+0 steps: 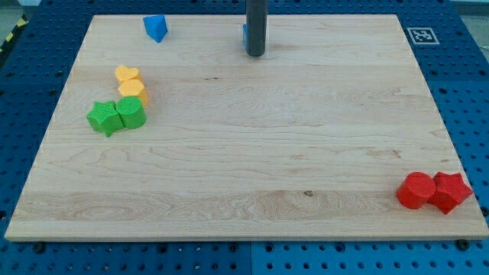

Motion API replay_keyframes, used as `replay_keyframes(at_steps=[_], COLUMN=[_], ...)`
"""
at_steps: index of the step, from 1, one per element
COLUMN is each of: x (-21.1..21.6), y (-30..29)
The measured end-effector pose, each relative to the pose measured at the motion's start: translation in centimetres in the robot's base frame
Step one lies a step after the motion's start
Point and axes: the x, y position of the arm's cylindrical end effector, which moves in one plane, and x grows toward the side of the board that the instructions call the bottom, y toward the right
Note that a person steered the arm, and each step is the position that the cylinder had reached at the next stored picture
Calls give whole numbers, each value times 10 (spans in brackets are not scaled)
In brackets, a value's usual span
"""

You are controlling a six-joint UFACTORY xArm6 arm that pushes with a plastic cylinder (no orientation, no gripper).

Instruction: Push blue triangle into blue cube

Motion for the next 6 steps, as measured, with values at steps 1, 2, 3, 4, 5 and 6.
replay_keyframes(at_steps=[1, 2, 3, 4, 5, 6], x=[-19, -26, -22, 4, 18, 18], y=[1, 1, -2, -27, -67, -123])
